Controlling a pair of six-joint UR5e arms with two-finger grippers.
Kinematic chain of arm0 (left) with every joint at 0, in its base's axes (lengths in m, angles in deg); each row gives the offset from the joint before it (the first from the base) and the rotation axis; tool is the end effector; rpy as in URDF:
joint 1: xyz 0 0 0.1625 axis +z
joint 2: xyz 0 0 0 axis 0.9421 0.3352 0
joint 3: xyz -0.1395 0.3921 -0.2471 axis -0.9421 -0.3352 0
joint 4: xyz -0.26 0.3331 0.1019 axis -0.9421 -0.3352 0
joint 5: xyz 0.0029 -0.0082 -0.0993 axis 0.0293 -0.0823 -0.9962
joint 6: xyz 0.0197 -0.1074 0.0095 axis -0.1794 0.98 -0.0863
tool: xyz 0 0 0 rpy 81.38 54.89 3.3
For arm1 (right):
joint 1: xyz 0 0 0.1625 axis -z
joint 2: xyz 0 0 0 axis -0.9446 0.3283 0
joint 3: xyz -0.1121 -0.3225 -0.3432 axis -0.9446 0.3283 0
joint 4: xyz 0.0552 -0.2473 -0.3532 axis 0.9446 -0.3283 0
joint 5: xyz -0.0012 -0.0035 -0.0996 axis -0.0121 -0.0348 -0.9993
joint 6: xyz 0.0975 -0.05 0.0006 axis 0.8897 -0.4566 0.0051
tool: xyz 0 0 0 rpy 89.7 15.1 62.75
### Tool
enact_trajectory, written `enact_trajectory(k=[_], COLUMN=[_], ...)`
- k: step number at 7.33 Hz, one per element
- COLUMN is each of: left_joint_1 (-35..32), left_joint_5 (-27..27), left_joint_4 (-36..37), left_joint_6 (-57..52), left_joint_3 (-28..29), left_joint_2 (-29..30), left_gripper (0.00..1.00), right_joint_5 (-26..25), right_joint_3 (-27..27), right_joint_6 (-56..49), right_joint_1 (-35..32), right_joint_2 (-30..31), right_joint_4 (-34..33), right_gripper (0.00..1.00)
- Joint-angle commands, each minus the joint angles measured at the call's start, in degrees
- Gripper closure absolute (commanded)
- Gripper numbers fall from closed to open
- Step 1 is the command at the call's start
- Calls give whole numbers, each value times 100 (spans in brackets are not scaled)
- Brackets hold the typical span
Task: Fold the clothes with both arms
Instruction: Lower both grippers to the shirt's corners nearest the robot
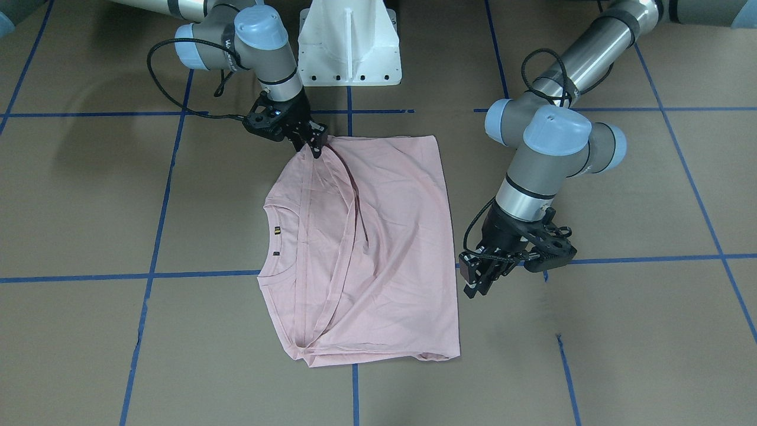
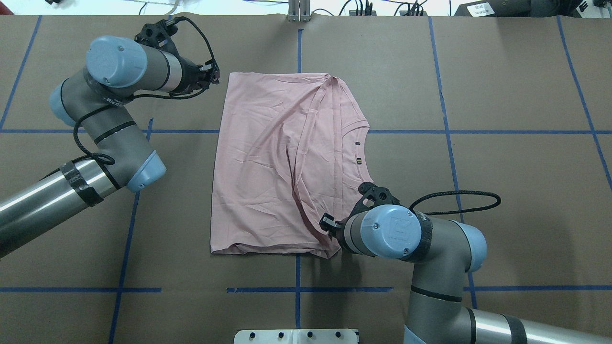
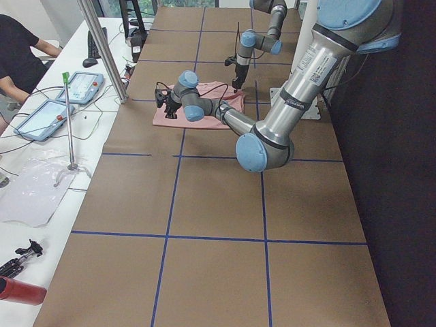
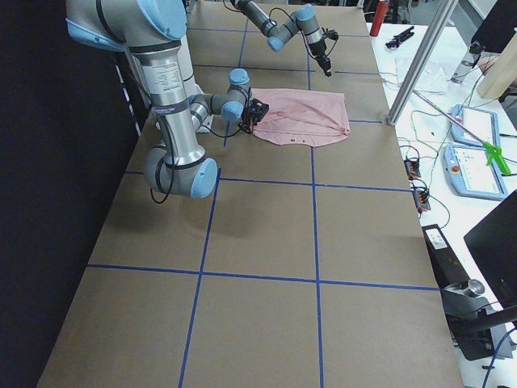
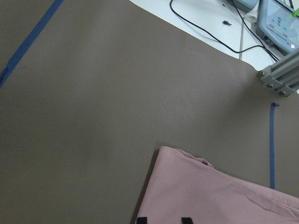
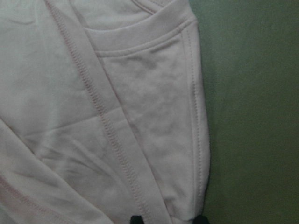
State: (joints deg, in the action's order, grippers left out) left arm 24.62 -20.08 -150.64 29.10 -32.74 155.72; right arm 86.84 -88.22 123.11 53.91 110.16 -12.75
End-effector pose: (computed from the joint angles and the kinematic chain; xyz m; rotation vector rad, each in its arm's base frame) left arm 0.4769 -0.6517 0.3565 0.3280 1.0944 -0.5294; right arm -0.6177 -0.3177 0.3398 -0.1055 -0.9387 0.5591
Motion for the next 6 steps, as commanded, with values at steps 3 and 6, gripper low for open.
enact_trajectory(k=[3,6], left_joint_1=[44,972], left_joint_5=[-9,-27], left_joint_4=[15,1319], left_joint_6=[207,1567], left_joint_3=[-226,-2706], left_joint_2=[-12,-984], left_gripper=[64,61], right_joint_5=[51,60], right_joint_3=[-201,-535], right_joint_6=[-32,-24], right_joint_1=[-56,-73], right_joint_2=[55,212], right_joint_4=[-1,-1], right_gripper=[100,100])
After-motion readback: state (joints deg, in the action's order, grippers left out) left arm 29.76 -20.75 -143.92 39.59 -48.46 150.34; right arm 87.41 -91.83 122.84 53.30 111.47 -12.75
